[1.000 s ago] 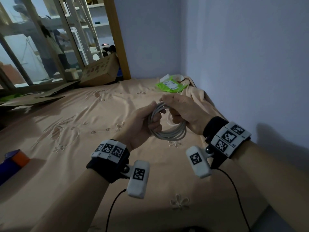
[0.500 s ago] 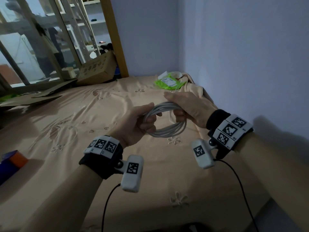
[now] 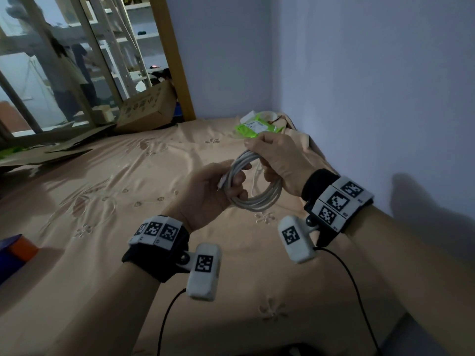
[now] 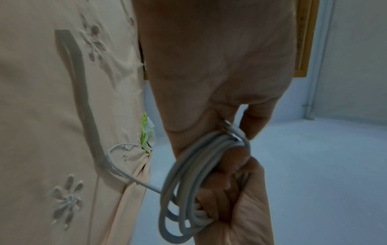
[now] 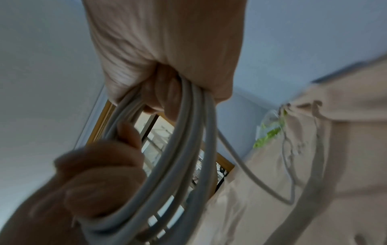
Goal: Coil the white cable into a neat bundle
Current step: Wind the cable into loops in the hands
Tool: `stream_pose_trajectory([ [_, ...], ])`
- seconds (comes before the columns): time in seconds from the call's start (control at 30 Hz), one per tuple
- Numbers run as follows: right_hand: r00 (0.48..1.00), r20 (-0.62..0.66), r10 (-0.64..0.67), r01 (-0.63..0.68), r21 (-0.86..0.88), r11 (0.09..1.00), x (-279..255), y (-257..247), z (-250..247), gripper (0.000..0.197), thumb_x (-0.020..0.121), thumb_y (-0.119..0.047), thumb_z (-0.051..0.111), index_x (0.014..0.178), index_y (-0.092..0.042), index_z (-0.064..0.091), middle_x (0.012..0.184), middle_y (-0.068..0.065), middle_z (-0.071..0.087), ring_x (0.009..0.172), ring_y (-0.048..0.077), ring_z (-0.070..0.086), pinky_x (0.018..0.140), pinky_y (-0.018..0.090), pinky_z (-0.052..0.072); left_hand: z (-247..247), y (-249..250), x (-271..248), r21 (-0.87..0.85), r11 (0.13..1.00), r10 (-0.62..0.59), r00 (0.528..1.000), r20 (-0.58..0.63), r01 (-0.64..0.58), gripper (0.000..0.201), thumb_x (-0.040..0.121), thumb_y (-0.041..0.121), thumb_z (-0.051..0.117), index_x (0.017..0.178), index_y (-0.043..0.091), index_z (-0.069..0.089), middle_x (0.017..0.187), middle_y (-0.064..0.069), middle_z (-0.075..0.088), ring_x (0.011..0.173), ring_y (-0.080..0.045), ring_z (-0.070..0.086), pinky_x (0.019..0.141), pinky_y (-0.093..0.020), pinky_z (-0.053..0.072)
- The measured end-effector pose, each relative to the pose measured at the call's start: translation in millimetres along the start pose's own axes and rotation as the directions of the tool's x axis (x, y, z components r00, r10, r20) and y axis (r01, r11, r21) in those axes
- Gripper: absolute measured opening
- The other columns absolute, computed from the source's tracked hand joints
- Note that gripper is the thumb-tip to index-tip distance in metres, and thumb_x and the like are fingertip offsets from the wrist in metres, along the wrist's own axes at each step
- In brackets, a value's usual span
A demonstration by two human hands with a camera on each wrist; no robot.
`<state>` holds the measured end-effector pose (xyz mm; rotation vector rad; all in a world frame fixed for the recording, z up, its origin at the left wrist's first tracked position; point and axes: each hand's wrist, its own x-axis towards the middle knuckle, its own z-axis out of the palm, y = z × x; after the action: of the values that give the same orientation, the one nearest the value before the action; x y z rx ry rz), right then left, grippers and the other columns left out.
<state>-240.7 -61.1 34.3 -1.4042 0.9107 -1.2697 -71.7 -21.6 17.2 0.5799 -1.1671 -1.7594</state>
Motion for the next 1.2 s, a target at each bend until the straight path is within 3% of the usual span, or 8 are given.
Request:
stream_pose_trajectory([
  [0.1,0.995,0.067,-0.077,0.089,-0.205,0.975,-1.0,0.3,5.5,0.026,0.091,-0.024,0.066,0.071,-0.009,0.058,0.047,0.005,0.045,0.037,0.015,0.029,0.038,0.022,0.024,10.8,4.6,6.1,0.195,0.976,-0.084,0.992,-0.091,0.101,0.04,0.095,0.038,0.045,0.086,0.003,0.062,0.058,-0.004,0.046,0.042,-0.013,0.034,0.052,-0.029,0.04],
  [0.2,0.996,0.078,-0.044,0.059,-0.199,0.978,-1.6,-0.2,8.3,0.029,0.09,-0.029,0.067,0.072,-0.009,0.057,0.055,0.012,0.042,0.04,0.015,0.028,0.039,0.021,0.024,16.3,3.4,9.9,0.358,0.926,-0.058,0.984,-0.169,0.116,0.052,0.097,0.055,0.042,0.07,0.011,0.052,0.047,0.003,0.027,0.037,-0.01,0.021,0.044,-0.025,0.023],
  [0.33,0.979,0.172,0.113,-0.102,-0.068,0.992,-7.6,-7.4,2.5,0.034,0.092,-0.04,0.062,0.068,-0.019,0.05,0.053,0.001,0.03,0.042,0.012,0.023,0.043,0.024,0.019,10.7,4.0,2.3,0.355,0.932,-0.031,0.99,-0.139,0.079,0.046,0.089,0.054,0.05,0.069,0.012,0.05,0.046,0.005,0.022,0.036,-0.009,0.018,0.045,-0.027,0.018],
  [0.5,0.933,0.287,0.216,-0.186,-0.128,0.974,-18.9,-5.2,-6.6,0.038,0.096,-0.045,0.055,0.068,-0.02,0.045,0.051,-0.003,0.025,0.043,0.012,0.018,0.042,0.025,0.026,3.0,-1.6,-8.4,0.404,0.912,-0.032,0.995,-0.099,0.069,0.043,0.093,0.044,0.051,0.066,0.01,0.05,0.044,0.003,0.02,0.036,-0.01,0.018,0.055,-0.028,0.043],
  [0.7,0.923,0.285,0.257,-0.22,-0.156,0.963,-22.5,-3.7,-7.2,0.037,0.096,-0.045,0.053,0.073,-0.015,0.049,0.048,-0.002,0.026,0.041,0.013,0.019,0.041,0.024,0.028,-0.8,-4.1,-10.6,0.401,0.908,-0.105,0.992,-0.07,0.124,0.043,0.09,0.04,0.057,0.052,0.02,0.056,0.046,0.001,0.019,0.034,-0.008,0.017,0.052,-0.03,0.021],
  [0.93,0.911,0.318,0.262,-0.206,-0.199,0.958,-27.9,7.2,-4.4,0.035,0.098,-0.041,0.052,0.083,-0.009,0.054,0.046,-0.003,0.029,0.038,0.011,0.023,0.041,0.023,0.031,-2.7,-2.0,-18.4,0.446,0.871,-0.192,0.979,-0.075,0.205,0.035,0.089,0.031,0.06,0.064,0.008,0.054,0.043,0.002,0.027,0.033,-0.009,0.021,0.047,-0.025,0.03],
  [1.07,0.958,0.238,0.16,-0.114,-0.193,0.974,-25.6,10.3,2.4,0.034,0.097,-0.038,0.055,0.073,-0.015,0.051,0.052,-0.001,0.03,0.041,0.011,0.027,0.042,0.024,0.031,-4.2,-5.9,-14.1,0.422,0.898,-0.09,0.991,-0.099,0.124,0.036,0.091,0.034,0.057,0.063,0.01,0.053,0.045,0.003,0.023,0.033,-0.008,0.019,0.044,-0.023,0.029],
  [1.2,0.977,0.168,0.131,-0.144,0.067,0.987,-17.4,-2.7,7.8,0.038,0.098,-0.034,0.055,0.064,-0.021,0.044,0.05,-0.004,0.025,0.041,0.012,0.021,0.044,0.025,0.028,-1.6,1.2,-6.1,0.268,0.963,0.063,0.989,-0.13,-0.026,0.035,0.092,0.034,0.051,0.068,0.01,0.051,0.044,0.006,0.021,0.031,-0.006,0.019,0.042,-0.024,0.017],
])
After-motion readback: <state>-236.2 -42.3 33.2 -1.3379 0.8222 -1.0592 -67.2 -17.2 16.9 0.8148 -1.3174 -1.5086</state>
